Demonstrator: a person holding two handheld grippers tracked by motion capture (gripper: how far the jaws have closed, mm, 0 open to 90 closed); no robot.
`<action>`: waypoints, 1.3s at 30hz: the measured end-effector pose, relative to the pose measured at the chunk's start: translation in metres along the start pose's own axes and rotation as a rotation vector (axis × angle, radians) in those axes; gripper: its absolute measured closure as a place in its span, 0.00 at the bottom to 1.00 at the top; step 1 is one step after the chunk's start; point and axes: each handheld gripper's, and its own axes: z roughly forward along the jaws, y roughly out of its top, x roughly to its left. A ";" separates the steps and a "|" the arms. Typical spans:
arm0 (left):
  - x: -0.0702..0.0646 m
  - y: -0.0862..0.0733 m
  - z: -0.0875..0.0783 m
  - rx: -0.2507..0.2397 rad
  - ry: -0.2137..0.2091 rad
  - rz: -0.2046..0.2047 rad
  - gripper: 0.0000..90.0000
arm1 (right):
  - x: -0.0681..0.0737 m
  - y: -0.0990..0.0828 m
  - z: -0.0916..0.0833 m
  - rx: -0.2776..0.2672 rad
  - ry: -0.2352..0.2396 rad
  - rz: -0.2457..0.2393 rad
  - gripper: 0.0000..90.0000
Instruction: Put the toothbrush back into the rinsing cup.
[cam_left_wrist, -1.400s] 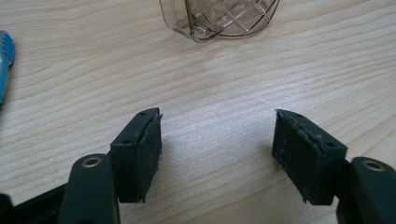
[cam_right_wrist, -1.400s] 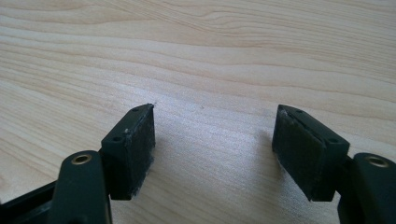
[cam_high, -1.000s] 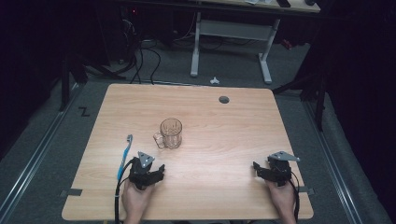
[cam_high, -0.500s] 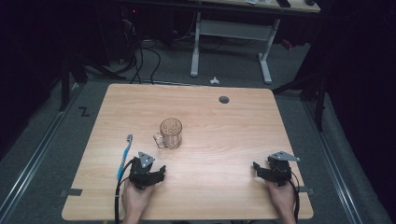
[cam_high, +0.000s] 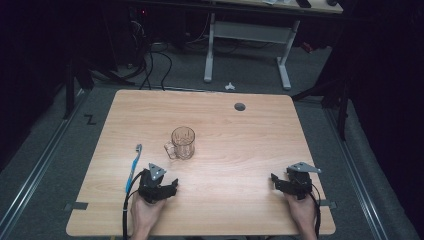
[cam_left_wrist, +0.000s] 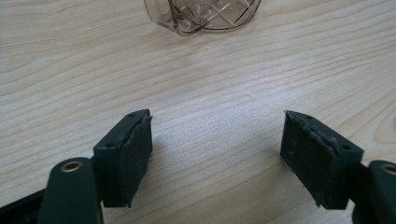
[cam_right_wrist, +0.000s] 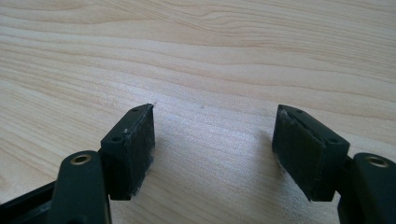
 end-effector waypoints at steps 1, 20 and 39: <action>0.000 0.000 -0.001 -0.004 -0.001 -0.002 0.29 | 0.000 0.000 0.000 0.000 0.000 0.000 0.33; 0.002 -0.004 -0.024 -0.024 -0.031 -0.009 0.31 | 0.000 0.000 0.000 0.000 0.000 0.000 0.33; 0.016 -0.013 -0.048 -0.024 -0.008 -0.049 0.38 | 0.000 0.000 0.000 0.000 0.001 0.000 0.33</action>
